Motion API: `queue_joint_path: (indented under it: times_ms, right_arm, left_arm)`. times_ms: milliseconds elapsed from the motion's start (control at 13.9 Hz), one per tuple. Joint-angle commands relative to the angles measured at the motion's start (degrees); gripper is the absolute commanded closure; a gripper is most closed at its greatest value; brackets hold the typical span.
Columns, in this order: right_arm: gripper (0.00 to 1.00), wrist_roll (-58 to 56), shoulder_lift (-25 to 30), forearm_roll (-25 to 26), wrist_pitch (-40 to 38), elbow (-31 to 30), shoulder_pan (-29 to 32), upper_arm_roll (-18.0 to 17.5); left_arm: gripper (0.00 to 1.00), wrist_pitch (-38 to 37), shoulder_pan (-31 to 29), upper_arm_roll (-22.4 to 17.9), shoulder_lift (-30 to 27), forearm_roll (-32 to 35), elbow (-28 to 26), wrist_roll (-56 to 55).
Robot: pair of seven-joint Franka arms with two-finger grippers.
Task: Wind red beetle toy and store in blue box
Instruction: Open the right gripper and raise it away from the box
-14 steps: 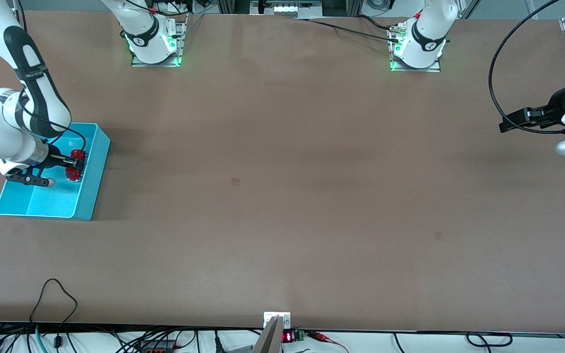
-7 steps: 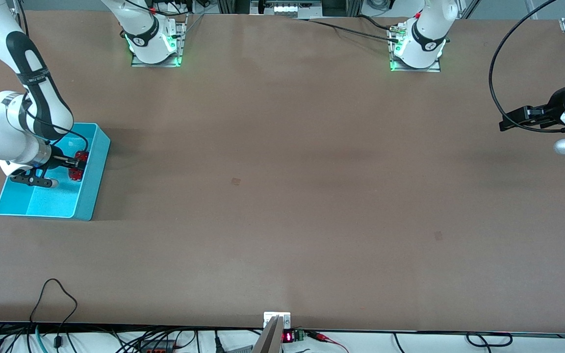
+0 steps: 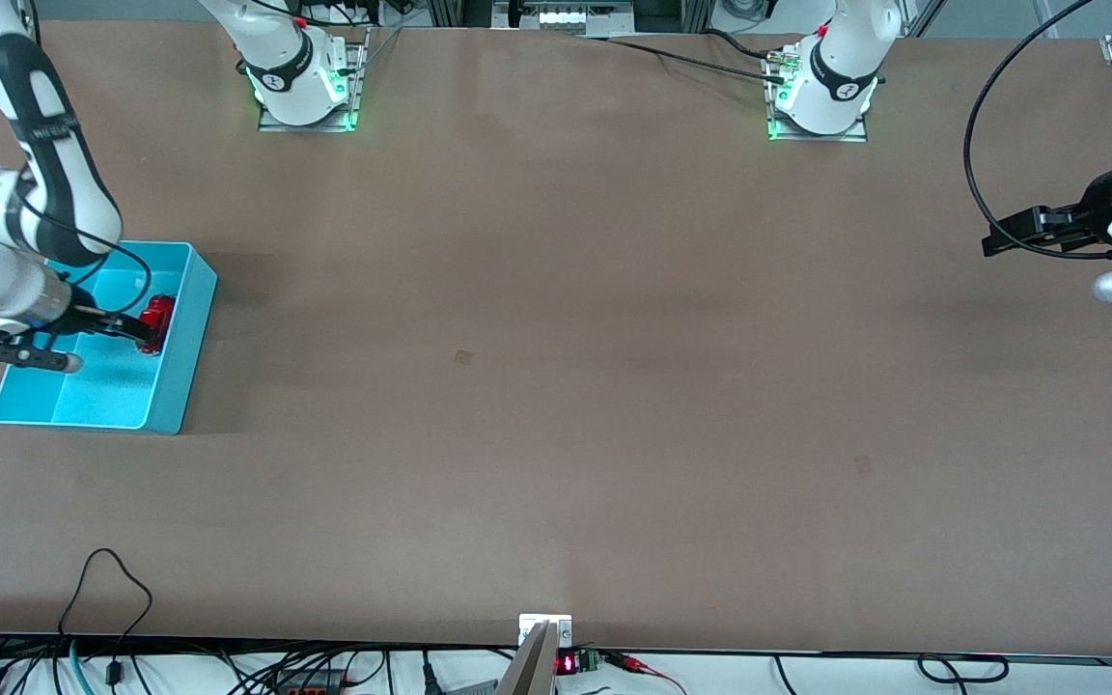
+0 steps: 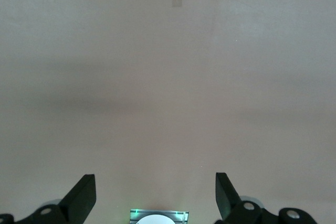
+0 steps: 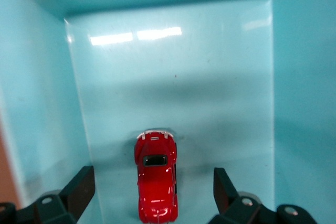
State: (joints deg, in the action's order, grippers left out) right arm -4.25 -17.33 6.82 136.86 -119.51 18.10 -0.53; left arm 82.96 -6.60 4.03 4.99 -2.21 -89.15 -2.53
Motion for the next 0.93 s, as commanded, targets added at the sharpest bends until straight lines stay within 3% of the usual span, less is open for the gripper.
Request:
queue_joint_path:
  times_ms: [0, 359, 718, 861]
  right_arm:
    - [0.0, -0.7, 6.3, -0.4, -7.4, 1.7, -1.7, -0.1]
    - [0.0, -0.8, 9.9, -1.0, -31.2, 17.2, -3.8, -1.9]
    - [0.0, -0.8, 11.4, -3.1, -46.8, 30.2, -8.7, -1.9]
    - [0.0, -0.8, 12.7, -3.1, -49.7, 32.3, -11.2, -0.8]
  left_arm:
    - [0.0, -2.0, 0.2, 0.6, 0.1, -1.2, 1.5, 1.6]
    - [0.0, -1.7, 0.0, 1.2, 0.3, -1.1, 1.8, 1.4]
    - [0.0, 0.4, 1.7, 1.2, 1.1, -0.6, 1.6, 1.3]
    - [0.0, 2.9, 2.4, 1.2, 1.8, -0.8, 1.4, 0.7]
